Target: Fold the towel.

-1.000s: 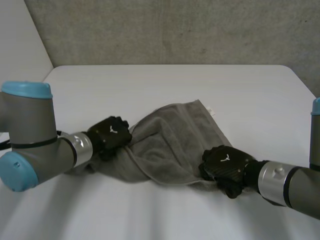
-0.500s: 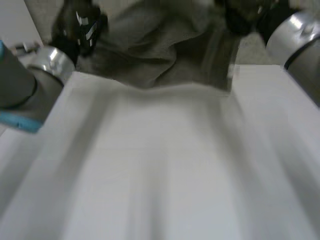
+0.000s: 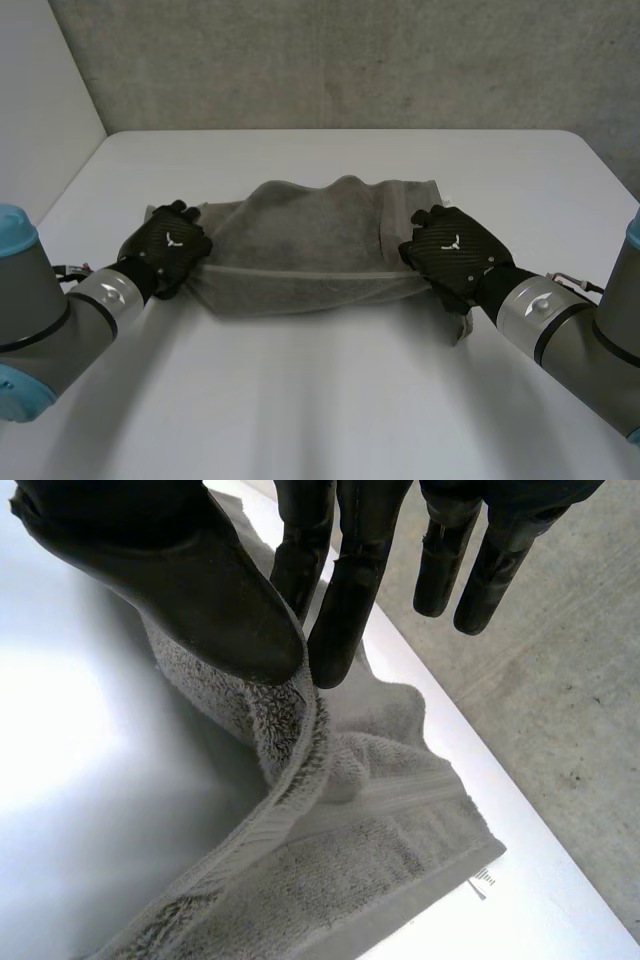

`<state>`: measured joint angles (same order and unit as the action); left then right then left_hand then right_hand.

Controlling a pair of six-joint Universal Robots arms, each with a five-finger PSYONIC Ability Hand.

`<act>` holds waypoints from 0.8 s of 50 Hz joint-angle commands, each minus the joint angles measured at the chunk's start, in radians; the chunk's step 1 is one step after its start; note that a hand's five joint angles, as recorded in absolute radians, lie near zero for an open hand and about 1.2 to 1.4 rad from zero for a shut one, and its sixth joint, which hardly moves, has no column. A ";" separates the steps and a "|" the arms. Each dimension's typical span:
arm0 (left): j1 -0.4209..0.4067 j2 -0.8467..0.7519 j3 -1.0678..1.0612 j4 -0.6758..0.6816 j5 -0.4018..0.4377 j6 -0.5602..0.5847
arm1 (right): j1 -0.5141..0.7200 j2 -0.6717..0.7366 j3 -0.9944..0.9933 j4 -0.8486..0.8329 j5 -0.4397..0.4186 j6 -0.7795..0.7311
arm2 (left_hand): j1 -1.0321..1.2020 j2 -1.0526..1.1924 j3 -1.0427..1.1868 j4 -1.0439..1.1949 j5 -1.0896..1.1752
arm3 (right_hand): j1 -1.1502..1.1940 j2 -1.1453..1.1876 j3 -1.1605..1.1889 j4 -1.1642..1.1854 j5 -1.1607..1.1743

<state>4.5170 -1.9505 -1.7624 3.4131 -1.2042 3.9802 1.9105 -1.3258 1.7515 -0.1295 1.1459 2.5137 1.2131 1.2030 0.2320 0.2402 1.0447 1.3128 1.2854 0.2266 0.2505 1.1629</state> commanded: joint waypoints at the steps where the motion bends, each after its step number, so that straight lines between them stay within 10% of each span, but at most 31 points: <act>1: -0.007 0.031 0.000 -0.081 0.005 -0.001 | -0.002 -0.019 -0.006 0.001 0.002 0.005 | -0.300 -0.290 -0.057 -0.066 -0.306 | 0.083 0.111 -0.052 -0.076 0.059; 19: 0.037 0.028 0.000 -0.236 0.008 0.027 | -0.002 -0.016 0.020 0.030 0.002 -0.010 | -0.383 -0.373 -0.057 -0.066 -0.389 | 0.083 0.111 -0.052 -0.076 0.059; 30: 0.027 0.039 -0.002 -0.238 0.009 0.030 | -0.002 -0.015 0.052 0.037 0.006 -0.010 | 0.173 0.183 -0.057 -0.066 0.167 | 0.083 0.111 -0.052 -0.076 0.059; 40: 0.036 0.056 -0.006 -0.245 0.002 0.022 | -0.004 -0.023 0.062 0.068 0.009 -0.010 | 0.183 0.193 -0.057 -0.066 0.177 | 0.083 0.111 -0.052 -0.076 0.059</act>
<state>4.5522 -1.9094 -1.7653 3.1721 -1.1977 4.0073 1.9078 -1.3434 1.8109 -0.0843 1.1535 2.5026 1.2798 1.3404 0.2320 0.2402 1.1525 1.3128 1.2854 0.2266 0.2505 1.1629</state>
